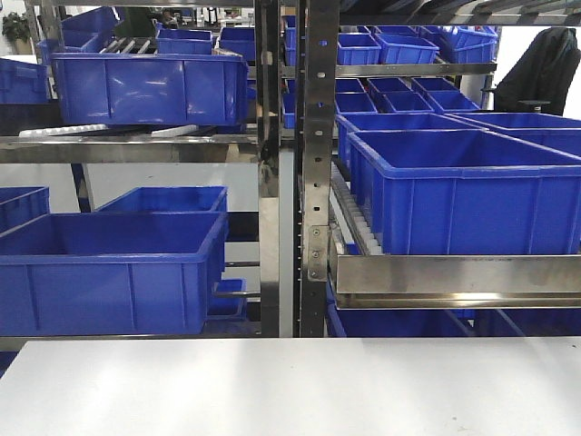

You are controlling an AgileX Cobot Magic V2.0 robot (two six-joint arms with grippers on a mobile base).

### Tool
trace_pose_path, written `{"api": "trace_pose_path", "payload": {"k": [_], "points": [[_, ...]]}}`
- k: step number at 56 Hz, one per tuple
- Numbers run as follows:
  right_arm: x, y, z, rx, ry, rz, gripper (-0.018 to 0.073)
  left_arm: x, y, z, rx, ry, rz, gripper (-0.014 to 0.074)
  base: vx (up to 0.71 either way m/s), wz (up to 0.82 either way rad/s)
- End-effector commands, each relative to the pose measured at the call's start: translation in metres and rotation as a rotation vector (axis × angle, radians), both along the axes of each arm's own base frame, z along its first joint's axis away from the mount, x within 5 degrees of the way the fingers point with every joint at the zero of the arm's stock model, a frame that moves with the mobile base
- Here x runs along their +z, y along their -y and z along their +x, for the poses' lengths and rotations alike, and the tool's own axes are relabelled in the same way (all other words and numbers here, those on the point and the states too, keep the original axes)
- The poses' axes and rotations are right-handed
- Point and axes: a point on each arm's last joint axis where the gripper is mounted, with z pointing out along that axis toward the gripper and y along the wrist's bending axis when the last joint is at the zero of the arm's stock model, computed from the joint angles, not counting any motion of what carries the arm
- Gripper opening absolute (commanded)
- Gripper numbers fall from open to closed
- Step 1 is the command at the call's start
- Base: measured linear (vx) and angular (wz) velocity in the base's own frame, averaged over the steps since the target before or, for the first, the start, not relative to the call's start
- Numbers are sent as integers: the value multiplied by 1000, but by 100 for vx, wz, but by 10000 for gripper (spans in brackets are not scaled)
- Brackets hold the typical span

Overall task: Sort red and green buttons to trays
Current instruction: 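Lower both open grippers toward the green and red buttons on the table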

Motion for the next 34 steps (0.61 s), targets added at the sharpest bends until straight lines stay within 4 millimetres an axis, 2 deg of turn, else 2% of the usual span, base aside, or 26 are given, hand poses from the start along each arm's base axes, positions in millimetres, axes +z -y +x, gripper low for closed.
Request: {"api": "trace_pose_path", "payload": {"k": [1, 8, 14, 25, 34], "points": [[29, 0, -4, -3, 138, 11, -9, 36, -1, -12, -1, 123, -20, 0, 0, 0], [60, 0, -3, -4, 70, 7, -9, 56, -2, -11, 9, 59, -5, 8, 0, 0], [75, 0, 7, -5, 13, 4, -9, 60, 0, 5, 8, -23, 1, 19, 0, 0], [67, -1, 31, -5, -126, -9, -1, 45, 4, 39, 8, -230, 26, 79, 0, 0], [58, -2, 45, -5, -221, -13, 41, 29, 7, 62, 8, -382, 43, 214, 0, 0]]}}
